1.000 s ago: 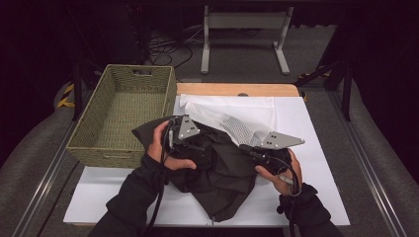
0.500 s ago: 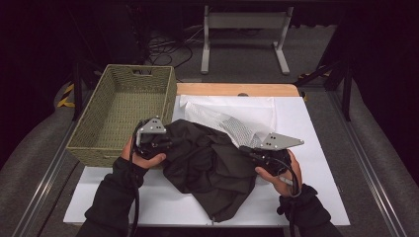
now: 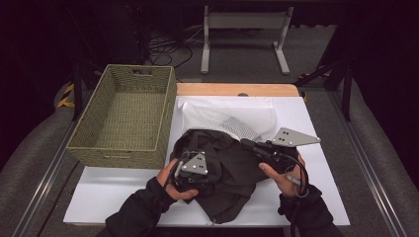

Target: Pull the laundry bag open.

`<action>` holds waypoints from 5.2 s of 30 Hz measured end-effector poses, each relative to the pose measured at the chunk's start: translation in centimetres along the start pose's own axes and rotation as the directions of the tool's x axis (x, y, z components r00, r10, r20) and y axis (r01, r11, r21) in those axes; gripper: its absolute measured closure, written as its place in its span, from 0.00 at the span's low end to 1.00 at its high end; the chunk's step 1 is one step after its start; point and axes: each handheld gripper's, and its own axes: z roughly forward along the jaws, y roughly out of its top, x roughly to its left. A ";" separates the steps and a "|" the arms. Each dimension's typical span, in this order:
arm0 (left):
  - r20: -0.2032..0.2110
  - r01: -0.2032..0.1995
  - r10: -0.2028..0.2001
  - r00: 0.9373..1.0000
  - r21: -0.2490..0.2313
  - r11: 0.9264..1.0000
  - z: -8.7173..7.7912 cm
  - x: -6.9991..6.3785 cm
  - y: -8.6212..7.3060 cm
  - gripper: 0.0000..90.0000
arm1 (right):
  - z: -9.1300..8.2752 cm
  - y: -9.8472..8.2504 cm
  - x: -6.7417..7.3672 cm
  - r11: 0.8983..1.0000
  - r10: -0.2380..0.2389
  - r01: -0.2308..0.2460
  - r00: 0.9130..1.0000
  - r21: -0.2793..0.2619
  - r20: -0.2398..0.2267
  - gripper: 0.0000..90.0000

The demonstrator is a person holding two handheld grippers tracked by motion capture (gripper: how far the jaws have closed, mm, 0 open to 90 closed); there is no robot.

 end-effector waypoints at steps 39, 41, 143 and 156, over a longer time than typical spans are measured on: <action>-0.245 0.005 -0.055 0.968 -0.199 0.980 0.2 4.8 2.7 0.72 | 0.7 -1.7 1.1 0.994 -0.065 0.064 0.998 0.089 0.012 1.00; -0.261 -0.009 -0.047 0.964 -0.211 0.978 -0.3 4.3 2.2 0.76 | 0.5 -1.6 0.9 0.996 -0.054 0.052 0.998 0.071 0.025 1.00; -0.374 0.387 -0.517 0.770 -0.371 0.845 4.9 6.5 1.1 0.77 | 1.9 -3.9 3.4 0.966 -0.171 0.159 0.984 0.205 0.042 1.00; -0.163 0.113 -0.137 0.977 -0.144 0.983 -1.2 1.0 -1.3 0.16 | 0.2 -6.0 1.3 0.969 -0.108 0.090 0.992 0.229 0.068 1.00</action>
